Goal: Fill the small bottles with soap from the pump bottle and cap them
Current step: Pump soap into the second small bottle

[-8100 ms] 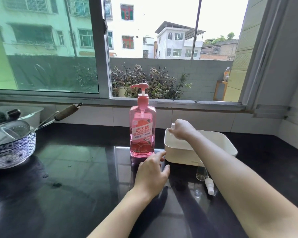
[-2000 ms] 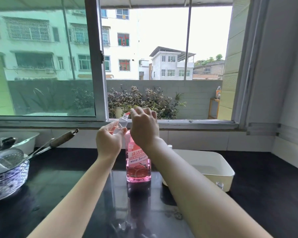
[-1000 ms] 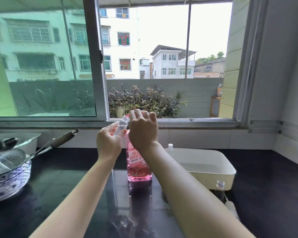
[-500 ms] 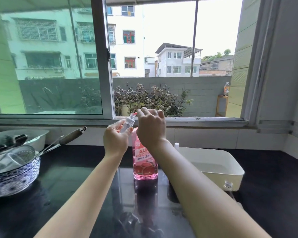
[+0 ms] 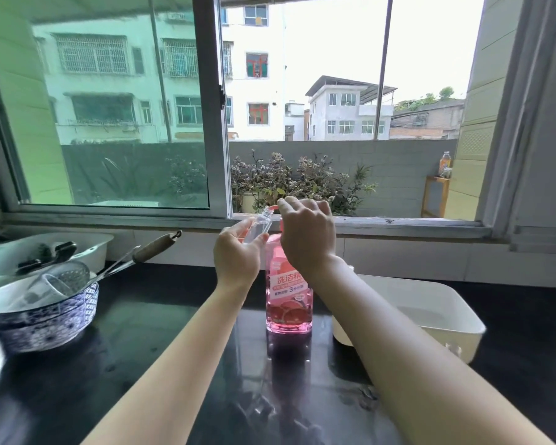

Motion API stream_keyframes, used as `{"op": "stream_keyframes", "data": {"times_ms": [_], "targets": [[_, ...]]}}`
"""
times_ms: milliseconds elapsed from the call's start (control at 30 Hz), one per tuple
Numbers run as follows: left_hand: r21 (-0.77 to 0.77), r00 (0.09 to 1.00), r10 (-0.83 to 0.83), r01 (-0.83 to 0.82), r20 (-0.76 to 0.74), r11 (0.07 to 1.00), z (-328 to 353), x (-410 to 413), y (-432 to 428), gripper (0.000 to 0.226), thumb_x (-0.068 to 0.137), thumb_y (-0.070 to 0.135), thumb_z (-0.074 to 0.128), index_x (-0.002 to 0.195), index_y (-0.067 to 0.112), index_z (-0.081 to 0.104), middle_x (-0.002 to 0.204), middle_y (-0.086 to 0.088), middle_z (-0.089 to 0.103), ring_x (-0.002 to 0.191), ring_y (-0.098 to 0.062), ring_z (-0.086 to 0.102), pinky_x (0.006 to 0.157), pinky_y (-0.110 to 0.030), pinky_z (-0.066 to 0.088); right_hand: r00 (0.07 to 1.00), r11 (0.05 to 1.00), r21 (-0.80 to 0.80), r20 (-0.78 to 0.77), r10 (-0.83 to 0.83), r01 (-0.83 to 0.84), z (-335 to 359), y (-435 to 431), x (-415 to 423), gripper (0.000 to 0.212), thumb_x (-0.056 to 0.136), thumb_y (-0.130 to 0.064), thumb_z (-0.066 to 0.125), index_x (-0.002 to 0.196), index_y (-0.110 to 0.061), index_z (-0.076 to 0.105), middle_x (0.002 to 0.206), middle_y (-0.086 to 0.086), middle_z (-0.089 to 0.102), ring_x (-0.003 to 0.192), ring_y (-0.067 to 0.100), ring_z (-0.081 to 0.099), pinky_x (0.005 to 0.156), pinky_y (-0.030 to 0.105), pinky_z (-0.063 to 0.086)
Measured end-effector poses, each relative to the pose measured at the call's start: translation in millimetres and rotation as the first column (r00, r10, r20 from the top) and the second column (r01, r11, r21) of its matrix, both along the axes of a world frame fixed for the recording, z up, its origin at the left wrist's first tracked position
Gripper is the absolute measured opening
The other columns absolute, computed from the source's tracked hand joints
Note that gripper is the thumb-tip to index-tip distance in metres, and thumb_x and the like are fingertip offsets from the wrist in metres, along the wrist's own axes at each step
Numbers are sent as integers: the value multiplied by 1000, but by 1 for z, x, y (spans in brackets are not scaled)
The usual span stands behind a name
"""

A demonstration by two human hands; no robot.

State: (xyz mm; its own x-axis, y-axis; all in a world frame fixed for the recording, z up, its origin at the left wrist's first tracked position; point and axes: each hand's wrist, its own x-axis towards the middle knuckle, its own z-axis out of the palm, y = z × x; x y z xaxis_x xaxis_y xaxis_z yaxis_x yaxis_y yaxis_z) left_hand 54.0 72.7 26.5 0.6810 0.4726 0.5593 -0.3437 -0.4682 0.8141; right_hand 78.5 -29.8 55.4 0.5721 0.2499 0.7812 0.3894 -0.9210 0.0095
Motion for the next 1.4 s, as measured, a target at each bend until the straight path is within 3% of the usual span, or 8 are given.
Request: {"op": "stream_keyframes", "data": {"times_ms": [100,300,600,800,1033,1133,1300,1400], "targets": [[0,1000,4,-4,3,1000,-1,-2,1,47,76,18,73,120,6,60,118,-14,66,107,-27,62,96,-42,50,1000,1000,-22,-21,6,-7,5,1,-3,40,88,-6,48,128,-8,53,122,7,65,108,28,60,98,38,39],[0,999,13,-13,32,1000,10,-2,-2,44,76,18,73,117,7,62,112,-14,69,100,-26,66,88,-35,54,1000,999,-30,-17,22,-22,24,-6,-6,33,85,-5,47,115,-11,62,113,4,68,103,24,61,99,36,37],[-52,1000,-8,8,-1,999,2,-1,-2,49,76,18,74,120,4,59,118,-14,66,108,-26,62,97,-38,49,998,1000,-6,-59,25,-25,2,1,-4,37,90,-6,48,126,-4,53,129,11,59,118,27,55,102,37,35],[-35,1000,8,-7,15,999,4,-3,-3,49,77,19,73,121,5,58,114,-15,68,104,-28,63,90,-31,51,998,999,-16,-46,42,-43,13,-2,-10,41,89,-11,47,129,-6,51,130,10,59,118,27,54,103,38,35],[-38,1000,-1,1,9,999,2,1,-2,48,75,19,74,119,6,60,118,-12,67,107,-26,62,96,-37,49,997,999,-29,-74,37,-39,4,0,-8,44,90,-9,47,134,-5,46,138,12,52,124,28,50,104,39,33],[-27,1000,-9,10,6,1000,2,-1,-2,48,75,19,74,119,4,60,112,-15,69,100,-25,64,90,-34,52,996,998,-16,-68,64,-65,8,-2,-11,47,89,-9,47,136,-6,44,140,12,51,126,26,49,105,37,32],[-41,999,-21,20,-29,999,6,-3,-1,47,76,19,73,119,3,59,104,-13,70,83,-17,62,69,-18,46,989,994,-67,-121,83,-91,20,-7,-12,52,89,-11,48,140,-9,38,153,15,29,138,25,35,112,38,24],[-70,998,-44,40,-50,997,5,-4,1,45,76,21,73,116,3,61,93,-11,71,80,-20,65,73,-24,49,979,989,-76,-169,116,-130,16,-11,-11,64,89,-10,50,147,-15,23,159,9,11,145,25,17,118,43,12]]}}
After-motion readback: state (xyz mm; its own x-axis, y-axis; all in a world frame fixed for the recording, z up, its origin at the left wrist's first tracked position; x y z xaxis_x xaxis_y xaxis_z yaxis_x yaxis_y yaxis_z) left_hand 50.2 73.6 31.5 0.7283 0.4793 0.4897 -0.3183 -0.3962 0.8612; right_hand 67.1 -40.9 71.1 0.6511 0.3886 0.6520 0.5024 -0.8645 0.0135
